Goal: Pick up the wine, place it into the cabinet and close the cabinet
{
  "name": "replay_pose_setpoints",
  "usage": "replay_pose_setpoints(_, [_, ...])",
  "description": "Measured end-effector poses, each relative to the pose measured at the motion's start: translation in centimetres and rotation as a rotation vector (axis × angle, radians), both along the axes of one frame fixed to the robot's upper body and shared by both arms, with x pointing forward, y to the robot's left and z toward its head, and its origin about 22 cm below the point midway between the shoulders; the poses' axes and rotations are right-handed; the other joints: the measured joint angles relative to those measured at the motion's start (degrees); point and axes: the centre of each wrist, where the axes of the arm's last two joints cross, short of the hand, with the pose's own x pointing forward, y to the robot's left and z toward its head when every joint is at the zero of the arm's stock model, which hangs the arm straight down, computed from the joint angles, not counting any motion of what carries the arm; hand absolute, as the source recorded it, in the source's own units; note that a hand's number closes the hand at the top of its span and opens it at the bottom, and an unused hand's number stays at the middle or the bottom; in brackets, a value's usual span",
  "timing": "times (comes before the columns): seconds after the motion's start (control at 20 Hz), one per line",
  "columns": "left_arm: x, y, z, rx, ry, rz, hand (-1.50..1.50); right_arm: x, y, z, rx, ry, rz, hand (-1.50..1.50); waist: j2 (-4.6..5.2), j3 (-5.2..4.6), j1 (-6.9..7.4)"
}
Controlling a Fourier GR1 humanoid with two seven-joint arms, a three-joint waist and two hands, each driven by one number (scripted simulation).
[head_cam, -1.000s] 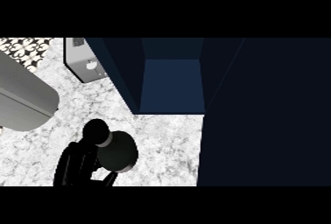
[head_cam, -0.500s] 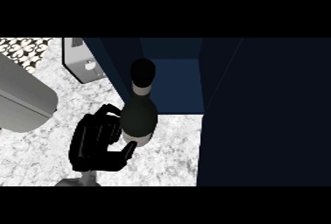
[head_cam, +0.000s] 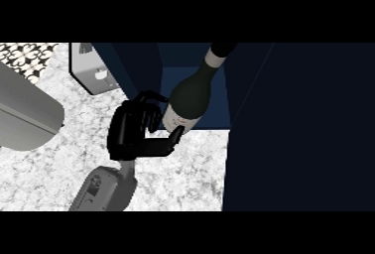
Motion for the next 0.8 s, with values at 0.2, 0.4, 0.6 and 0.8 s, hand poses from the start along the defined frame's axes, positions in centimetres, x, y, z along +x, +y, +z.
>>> replay_pose_setpoints(0.2, [0.9,-1.5,-0.5,0.058,0.008,-0.002,1.50,0.2,0.2,-0.2,-0.006,-0.007,-0.003,-1.50,0.00,0.01,0.03])
replay_pose_setpoints(0.4, [1.5,-3.4,-0.8,0.098,0.021,0.007,1.50,0.1,0.1,-0.2,-0.007,-0.007,0.004,-1.50,0.01,0.01,-0.03])
replay_pose_setpoints(0.6, [1.7,-4.5,-1.7,0.103,0.042,0.024,1.50,0.7,0.4,0.4,-0.005,-0.006,0.009,-1.50,0.01,-0.01,-0.01])
replay_pose_setpoints(0.8, [2.0,-4.8,-3.7,0.104,0.070,0.035,1.50,0.4,0.7,0.5,-0.008,-0.011,0.007,-1.50,0.04,0.00,-0.11])
